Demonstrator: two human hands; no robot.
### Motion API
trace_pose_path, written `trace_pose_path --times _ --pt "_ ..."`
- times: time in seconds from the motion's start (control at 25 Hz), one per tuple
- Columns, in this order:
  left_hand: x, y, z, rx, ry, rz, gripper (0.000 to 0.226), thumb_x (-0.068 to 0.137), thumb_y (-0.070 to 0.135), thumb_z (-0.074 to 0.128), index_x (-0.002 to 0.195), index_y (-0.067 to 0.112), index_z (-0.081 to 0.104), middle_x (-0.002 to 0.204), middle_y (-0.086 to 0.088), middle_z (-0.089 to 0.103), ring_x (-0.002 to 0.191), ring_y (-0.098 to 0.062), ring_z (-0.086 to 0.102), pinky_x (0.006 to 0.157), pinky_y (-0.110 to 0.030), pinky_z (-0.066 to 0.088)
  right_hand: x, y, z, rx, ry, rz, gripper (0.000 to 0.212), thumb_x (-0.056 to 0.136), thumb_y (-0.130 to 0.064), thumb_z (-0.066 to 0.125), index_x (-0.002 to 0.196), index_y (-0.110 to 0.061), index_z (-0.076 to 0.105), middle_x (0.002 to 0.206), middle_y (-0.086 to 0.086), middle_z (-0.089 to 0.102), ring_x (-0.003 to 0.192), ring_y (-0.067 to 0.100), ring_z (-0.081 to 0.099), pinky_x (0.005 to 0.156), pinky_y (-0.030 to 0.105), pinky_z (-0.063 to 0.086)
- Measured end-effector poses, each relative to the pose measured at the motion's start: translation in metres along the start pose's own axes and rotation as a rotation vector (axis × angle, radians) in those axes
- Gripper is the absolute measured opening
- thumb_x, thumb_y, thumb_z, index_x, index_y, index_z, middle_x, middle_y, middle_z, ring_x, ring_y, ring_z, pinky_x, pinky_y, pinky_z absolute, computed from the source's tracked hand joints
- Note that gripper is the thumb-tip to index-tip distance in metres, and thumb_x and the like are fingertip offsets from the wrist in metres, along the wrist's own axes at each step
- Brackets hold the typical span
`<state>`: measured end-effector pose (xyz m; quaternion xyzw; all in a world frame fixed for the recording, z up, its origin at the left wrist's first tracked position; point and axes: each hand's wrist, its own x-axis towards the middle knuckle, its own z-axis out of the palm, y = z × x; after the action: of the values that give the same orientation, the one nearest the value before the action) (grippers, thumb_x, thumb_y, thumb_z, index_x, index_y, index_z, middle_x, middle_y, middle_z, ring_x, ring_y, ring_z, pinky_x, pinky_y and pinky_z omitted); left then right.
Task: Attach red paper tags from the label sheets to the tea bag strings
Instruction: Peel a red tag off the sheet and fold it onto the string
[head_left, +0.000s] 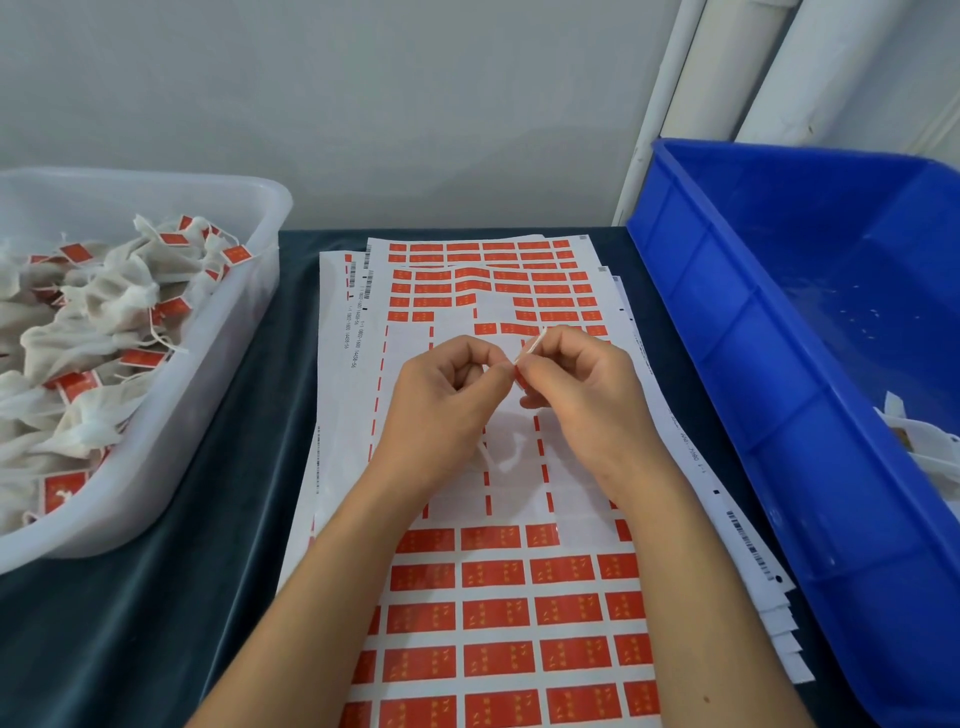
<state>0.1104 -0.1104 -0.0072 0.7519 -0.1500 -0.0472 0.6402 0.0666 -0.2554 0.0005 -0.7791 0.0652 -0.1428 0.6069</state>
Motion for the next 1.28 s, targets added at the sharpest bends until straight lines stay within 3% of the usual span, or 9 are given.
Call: trace_pose_path --times 0.36,0.6,0.8,1.0,1.28 --pt "-0.0029 0.0043 0.002 -0.051 -0.009 -0.027 0.021 0.1 0.016 0.06 0.082 0.018 0.07 0.059 0.013 0.058 0.052 -0.001 0.05 0.049 -0.013 0.043 -0.0006 -0.0011 0.0018 0.013 -0.01 -0.004 0.013 0.099 -0.02 0.065 0.088 -0.022 0.071 0.09 -0.005 0.073 0.089 0.015 0.07 0.078 0.029 0.063" --pt "-0.0021 0.0048 0.0028 -0.018 0.032 -0.032 0.021 0.1 0.018 0.059 0.082 0.02 0.07 0.059 0.014 0.059 0.053 -0.002 0.051 0.049 -0.013 0.043 -0.0018 0.0006 0.0042 0.024 -0.002 -0.013 0.012 0.099 -0.024 0.067 0.088 -0.027 0.073 0.089 -0.01 0.074 0.091 0.01 0.071 0.077 0.024 0.062" --pt "-0.0021 0.0029 0.0031 0.006 0.008 -0.015 0.019 0.101 0.019 0.061 0.085 0.018 0.071 0.065 0.003 0.06 0.055 -0.005 0.05 0.055 -0.015 0.045 -0.0011 0.0009 0.0031 0.005 -0.029 -0.002 0.014 0.099 -0.024 0.066 0.087 -0.026 0.072 0.088 -0.008 0.073 0.09 0.012 0.07 0.076 0.024 0.062" --pt "-0.0016 0.0042 0.0045 -0.02 0.033 -0.054 0.021 0.104 0.022 0.057 0.087 0.02 0.069 0.058 0.016 0.059 0.052 0.0 0.054 0.049 -0.012 0.044 -0.0012 0.0004 0.004 0.05 0.018 0.027 0.012 0.101 -0.027 0.066 0.092 -0.026 0.074 0.088 -0.011 0.074 0.089 0.007 0.071 0.072 0.019 0.06" --pt "-0.0015 0.004 0.0029 0.004 0.05 -0.051 0.019 0.102 0.021 0.06 0.085 0.019 0.069 0.058 0.014 0.059 0.055 -0.003 0.052 0.053 -0.017 0.046 -0.0006 0.0007 0.0046 0.059 -0.04 0.057 0.012 0.101 -0.026 0.065 0.094 -0.026 0.074 0.088 -0.011 0.074 0.087 0.006 0.071 0.07 0.017 0.058"
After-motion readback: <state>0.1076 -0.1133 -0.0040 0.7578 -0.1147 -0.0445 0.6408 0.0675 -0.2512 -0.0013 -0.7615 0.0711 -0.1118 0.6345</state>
